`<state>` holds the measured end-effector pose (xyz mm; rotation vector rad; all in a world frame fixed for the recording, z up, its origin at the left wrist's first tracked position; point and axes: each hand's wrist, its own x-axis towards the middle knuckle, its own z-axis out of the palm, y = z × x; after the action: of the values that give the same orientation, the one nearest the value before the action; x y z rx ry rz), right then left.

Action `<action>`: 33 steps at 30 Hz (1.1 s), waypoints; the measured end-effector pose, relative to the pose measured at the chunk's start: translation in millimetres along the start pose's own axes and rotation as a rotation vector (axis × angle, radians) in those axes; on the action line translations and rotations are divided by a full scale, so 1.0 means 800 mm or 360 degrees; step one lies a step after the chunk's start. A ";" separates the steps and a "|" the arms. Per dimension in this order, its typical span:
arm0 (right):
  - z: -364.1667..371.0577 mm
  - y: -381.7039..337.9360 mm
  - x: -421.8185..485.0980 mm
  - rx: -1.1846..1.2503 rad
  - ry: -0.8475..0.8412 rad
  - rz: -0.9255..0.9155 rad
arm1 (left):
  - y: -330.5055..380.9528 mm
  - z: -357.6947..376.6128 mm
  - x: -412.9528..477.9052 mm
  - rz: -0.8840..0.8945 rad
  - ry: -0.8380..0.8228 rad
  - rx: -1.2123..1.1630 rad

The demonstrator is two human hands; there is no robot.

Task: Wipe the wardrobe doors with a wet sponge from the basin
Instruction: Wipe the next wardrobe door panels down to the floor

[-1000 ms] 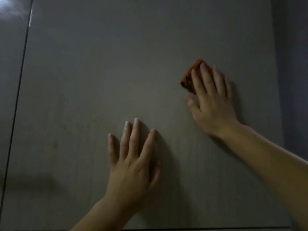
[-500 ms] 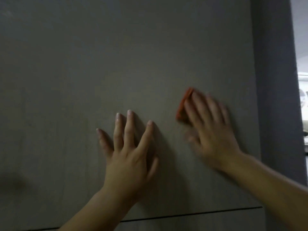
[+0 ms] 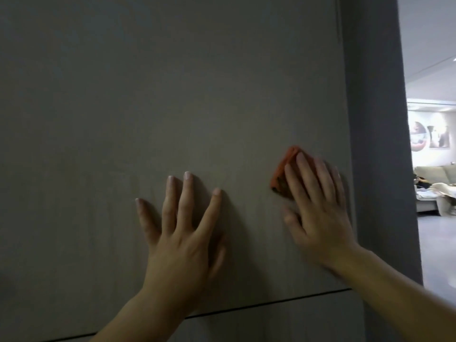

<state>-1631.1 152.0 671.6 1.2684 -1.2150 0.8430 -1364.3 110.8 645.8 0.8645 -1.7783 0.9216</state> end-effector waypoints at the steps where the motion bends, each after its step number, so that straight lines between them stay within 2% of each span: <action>1: 0.000 0.003 -0.008 -0.0005 -0.0019 -0.0039 | 0.000 0.000 0.000 0.0001 0.0002 0.0001; 3: -0.002 0.019 0.023 0.0012 0.0004 -0.0037 | 0.000 0.000 0.000 0.0008 -0.0003 0.0018; 5: -0.005 0.034 0.086 0.0071 0.0079 0.0201 | 0.001 -0.001 0.000 0.0007 -0.0017 0.0034; 8: -0.011 0.041 0.138 0.0153 0.0001 0.0477 | -0.001 -0.001 0.000 0.0009 -0.0046 0.0058; 11: -0.003 0.017 0.058 0.0055 0.0059 0.0301 | -0.005 -0.003 0.000 0.0035 -0.0073 0.0066; 14: 0.007 -0.038 -0.090 -0.0002 -0.0069 0.0097 | -0.007 -0.007 -0.002 0.0047 -0.0092 0.0047; 16: 0.006 -0.052 -0.128 0.0011 -0.0117 -0.0008 | -0.013 -0.013 -0.008 0.0078 -0.0078 -0.0002; 18: 0.006 -0.048 -0.089 0.0068 -0.0083 -0.0011 | -0.024 -0.017 -0.020 0.0091 -0.0067 -0.0046; 21: -0.002 -0.047 0.018 0.0211 -0.0034 0.0285 | -0.043 -0.020 -0.040 0.0008 -0.0115 -0.0003; 23: -0.003 -0.065 0.046 0.0233 -0.0044 0.0388 | -0.051 -0.020 -0.047 -0.0014 -0.0158 0.0030; 25: 0.000 -0.095 0.015 0.0160 -0.0044 0.0211 | -0.056 -0.020 -0.048 0.0011 -0.0151 0.0036; 28: 0.003 -0.129 -0.062 0.0105 -0.0154 -0.0261 | -0.061 -0.018 -0.050 0.0033 -0.0095 0.0034; 30: 0.003 -0.119 -0.048 0.0071 -0.0146 -0.0432 | -0.063 -0.015 -0.052 0.0043 -0.0060 0.0032; 31: 0.002 -0.113 -0.020 0.0061 -0.0093 -0.0411 | -0.063 -0.014 -0.053 0.0045 -0.0044 0.0031; 33: -0.001 -0.103 0.050 0.0112 -0.0002 -0.0129 | -0.064 -0.013 -0.053 0.0048 -0.0037 0.0034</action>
<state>-1543.4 133.4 690.8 1.3661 -1.1355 0.8321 -1302.4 102.5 620.5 0.8675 -1.8088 0.9547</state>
